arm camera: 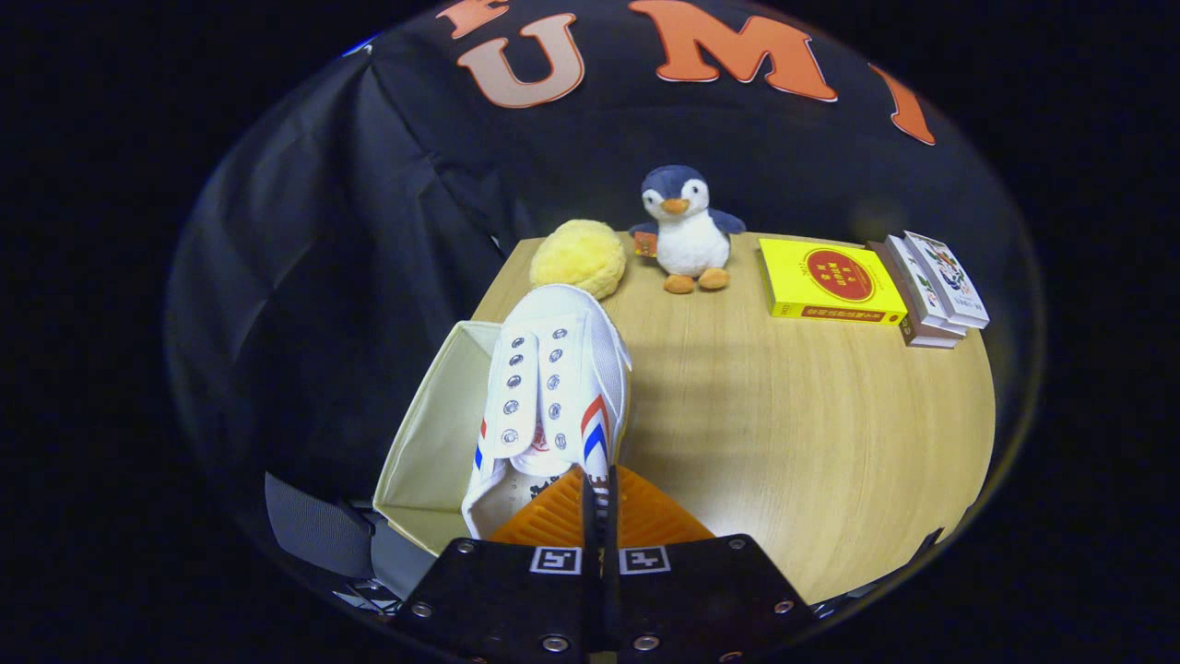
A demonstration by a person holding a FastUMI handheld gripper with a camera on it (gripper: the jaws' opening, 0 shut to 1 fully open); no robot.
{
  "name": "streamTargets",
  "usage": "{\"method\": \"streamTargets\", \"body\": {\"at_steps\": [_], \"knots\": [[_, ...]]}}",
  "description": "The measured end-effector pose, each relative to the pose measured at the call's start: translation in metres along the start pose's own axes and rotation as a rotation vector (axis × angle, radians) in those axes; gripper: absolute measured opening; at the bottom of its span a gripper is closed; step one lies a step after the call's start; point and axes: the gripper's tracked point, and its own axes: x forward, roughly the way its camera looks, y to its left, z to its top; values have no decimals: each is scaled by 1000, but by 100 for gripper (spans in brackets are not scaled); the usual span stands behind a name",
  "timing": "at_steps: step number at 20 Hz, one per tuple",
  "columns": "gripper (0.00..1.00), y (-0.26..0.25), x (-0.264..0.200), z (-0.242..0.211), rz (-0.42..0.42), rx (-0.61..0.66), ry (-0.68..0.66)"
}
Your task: Open the storage box then place both shoes into the box .Put the left shoe in first, then the right shoe, with the right side of both shoes facing outward in a uniform manner.
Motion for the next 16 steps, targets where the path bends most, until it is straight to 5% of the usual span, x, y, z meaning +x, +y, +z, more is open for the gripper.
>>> {"method": "streamTargets", "body": {"at_steps": [16], "knots": [[3,44,73,-40,-164,73,164]]}}
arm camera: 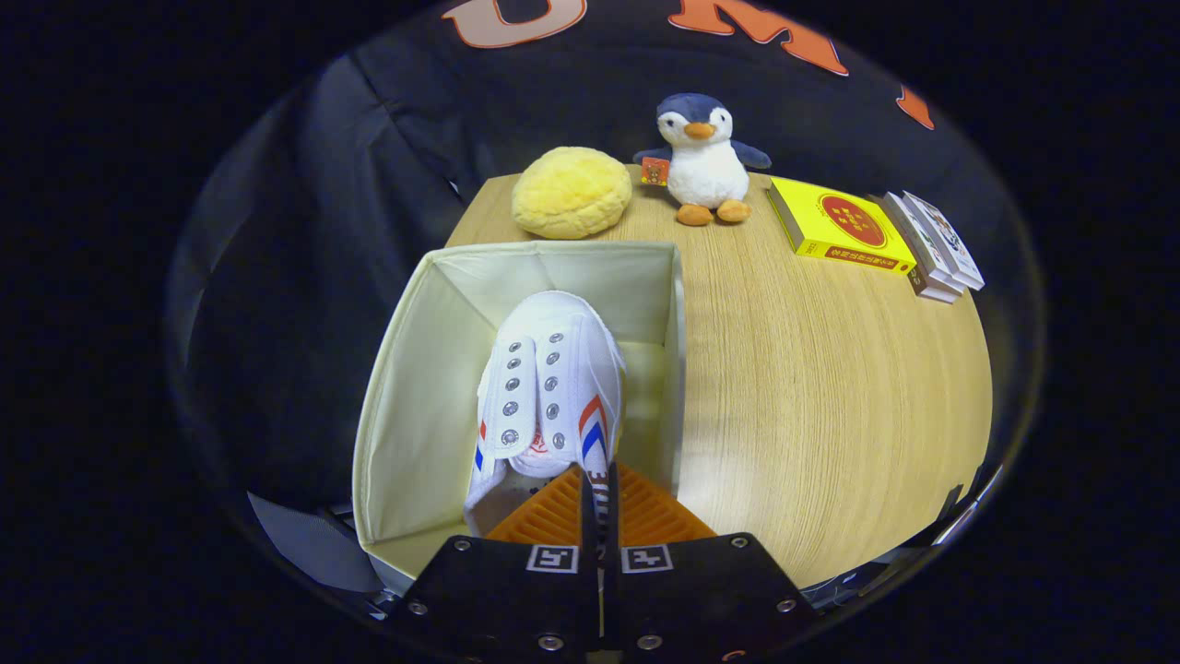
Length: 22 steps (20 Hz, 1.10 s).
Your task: Open the storage box then place both shoes into the box .Put the left shoe in first, then the right shoe, with the right side of both shoes facing outward in a uniform manner.
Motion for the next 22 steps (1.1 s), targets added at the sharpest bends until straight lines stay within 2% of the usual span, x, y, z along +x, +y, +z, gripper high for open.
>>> {"method": "streamTargets", "body": {"at_steps": [3,4,7,9,11,16,18,22], "knots": [[5,13,6,-3,43,-19,12],[14,13,3,-2,49,-34,3],[20,7,-11,4,73,-64,-36],[28,4,-23,6,116,-59,-55],[40,-2,-39,14,170,-44,-109],[75,-65,-85,49,186,-51,-347],[84,-99,-105,65,182,-19,-448],[93,-179,-148,97,115,0,-664]]}}
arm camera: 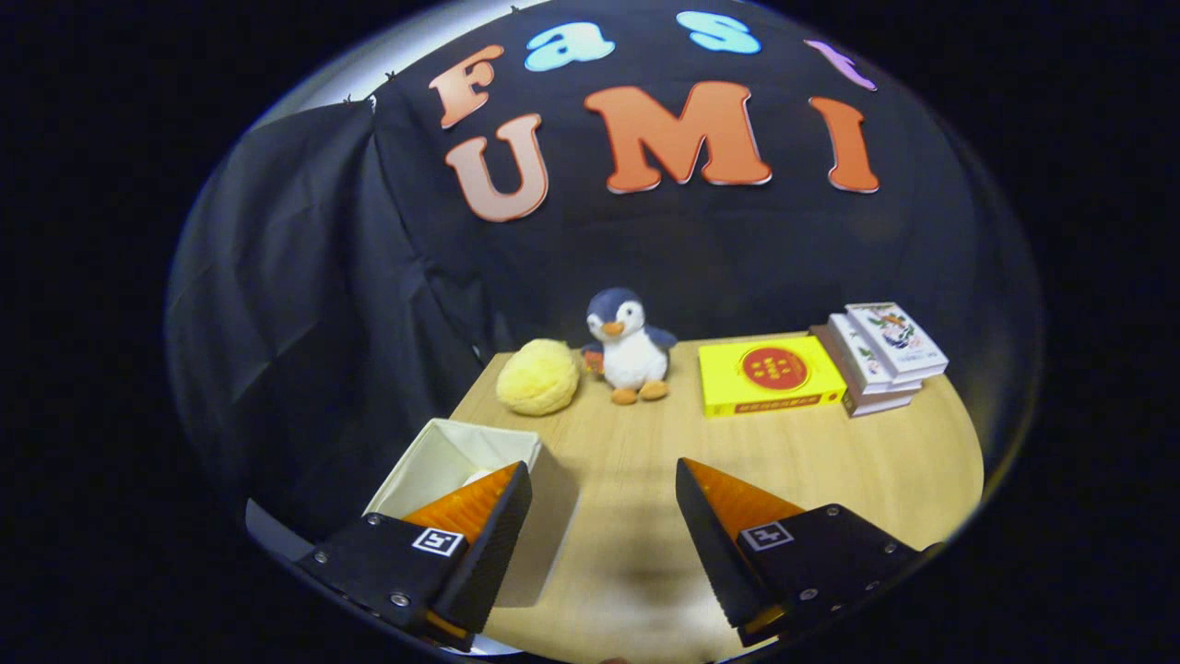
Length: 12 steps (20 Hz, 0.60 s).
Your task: Open the storage box then place both shoes into the box .Put the left shoe in first, then the right shoe, with the right side of both shoes facing outward in a uniform manner.
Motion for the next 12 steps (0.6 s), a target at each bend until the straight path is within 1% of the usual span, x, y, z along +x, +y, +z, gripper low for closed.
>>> {"method": "streamTargets", "body": {"at_steps": [4,8,10,12], "knots": [[98,-71,-30,50,-67,-56,-210],[99,-121,-61,89,-114,-101,-369],[98,-140,-74,105,-141,-132,-429],[98,-157,-86,113,-165,-140,-453]]}}
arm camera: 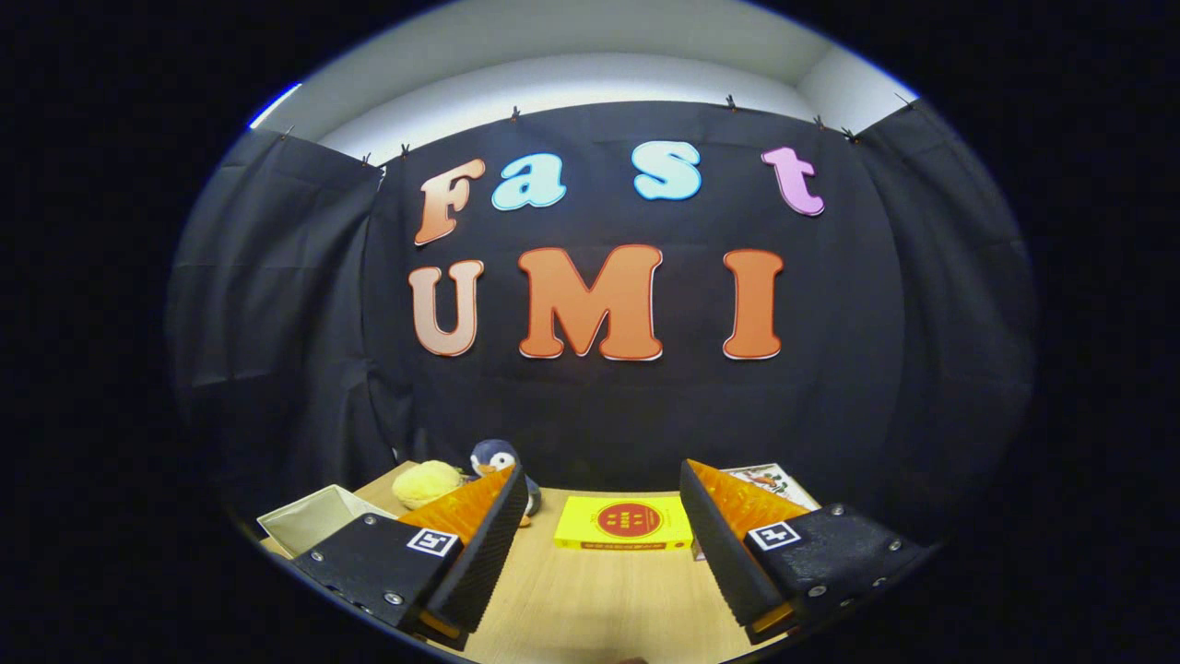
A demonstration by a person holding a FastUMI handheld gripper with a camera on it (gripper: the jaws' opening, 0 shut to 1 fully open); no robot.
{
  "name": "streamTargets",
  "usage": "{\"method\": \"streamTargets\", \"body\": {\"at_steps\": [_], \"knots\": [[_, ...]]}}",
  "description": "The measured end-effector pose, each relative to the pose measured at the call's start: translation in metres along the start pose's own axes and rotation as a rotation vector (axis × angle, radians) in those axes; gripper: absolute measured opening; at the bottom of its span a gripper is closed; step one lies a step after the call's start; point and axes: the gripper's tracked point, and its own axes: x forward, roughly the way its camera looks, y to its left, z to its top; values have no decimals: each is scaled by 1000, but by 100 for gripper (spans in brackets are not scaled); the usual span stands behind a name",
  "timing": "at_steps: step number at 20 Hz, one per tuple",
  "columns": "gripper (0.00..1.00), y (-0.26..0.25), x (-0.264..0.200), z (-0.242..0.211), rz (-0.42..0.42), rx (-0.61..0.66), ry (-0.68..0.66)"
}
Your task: Open the storage box then place both shoes into the box .Put the left shoe in first, then the right shoe, with the right side of both shoes facing outward in a uniform manner.
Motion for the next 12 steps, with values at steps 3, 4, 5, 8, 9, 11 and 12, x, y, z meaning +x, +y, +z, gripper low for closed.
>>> {"method": "streamTargets", "body": {"at_steps": [3,4,5,8,9,11,12], "knots": [[98,-16,-9,13,-8,38,-18],[98,-23,-13,18,-13,47,-31],[98,-28,-15,22,-16,52,-43],[98,-41,-25,33,-26,55,-73],[98,-43,-27,35,-26,54,-77],[98,-44,-31,38,-25,52,-84],[98,-45,-32,38,-26,48,-87]]}}
